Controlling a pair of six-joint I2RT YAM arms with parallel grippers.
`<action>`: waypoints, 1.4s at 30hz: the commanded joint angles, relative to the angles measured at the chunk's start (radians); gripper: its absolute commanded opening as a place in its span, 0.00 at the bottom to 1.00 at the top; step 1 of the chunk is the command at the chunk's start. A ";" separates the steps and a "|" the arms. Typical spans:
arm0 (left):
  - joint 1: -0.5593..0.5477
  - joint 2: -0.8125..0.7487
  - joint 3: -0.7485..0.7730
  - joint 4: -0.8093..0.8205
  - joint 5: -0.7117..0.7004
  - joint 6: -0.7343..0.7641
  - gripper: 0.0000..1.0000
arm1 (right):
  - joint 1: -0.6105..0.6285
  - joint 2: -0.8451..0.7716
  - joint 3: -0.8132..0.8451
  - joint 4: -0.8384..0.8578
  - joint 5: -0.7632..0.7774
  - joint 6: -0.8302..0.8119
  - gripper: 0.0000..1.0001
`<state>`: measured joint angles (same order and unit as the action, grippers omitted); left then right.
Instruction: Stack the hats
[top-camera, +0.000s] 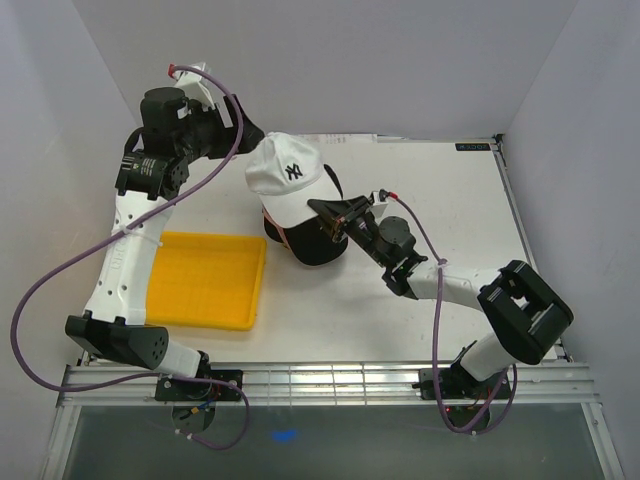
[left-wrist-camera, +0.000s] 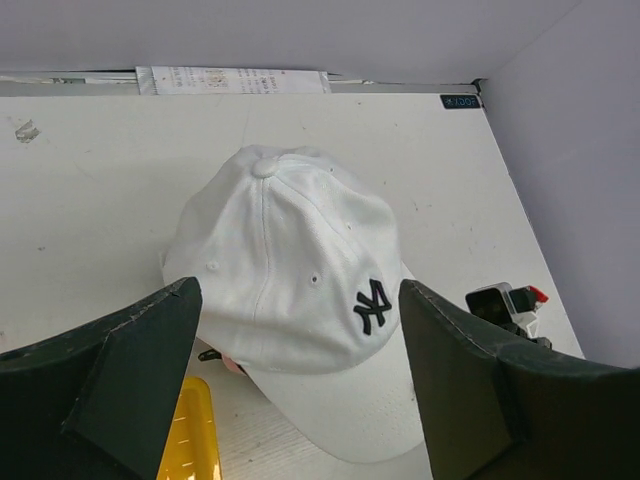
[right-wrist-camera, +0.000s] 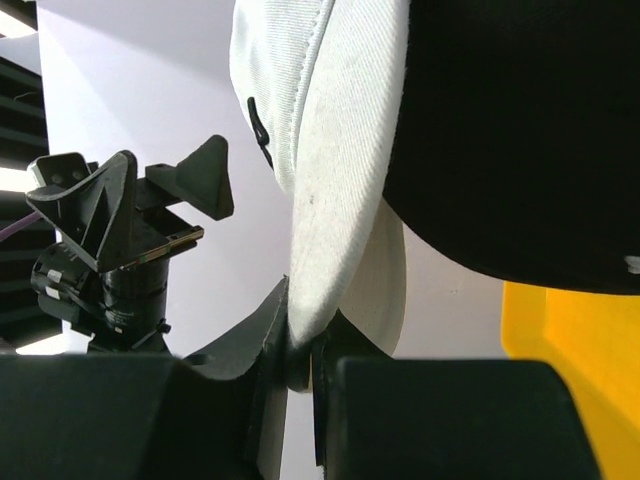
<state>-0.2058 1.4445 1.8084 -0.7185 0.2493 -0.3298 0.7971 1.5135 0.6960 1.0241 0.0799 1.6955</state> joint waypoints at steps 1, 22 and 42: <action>0.000 -0.029 0.005 -0.012 -0.019 0.011 0.91 | -0.021 -0.010 0.079 0.064 -0.069 0.004 0.08; 0.000 -0.042 -0.052 0.002 -0.016 0.018 0.91 | -0.125 -0.075 0.002 0.203 -0.175 0.007 0.08; 0.002 -0.052 -0.081 0.002 -0.019 0.026 0.91 | -0.165 -0.042 -0.176 0.355 -0.252 0.108 0.08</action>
<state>-0.2058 1.4448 1.7397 -0.7254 0.2390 -0.3149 0.6441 1.4986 0.5705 1.2594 -0.1715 1.7813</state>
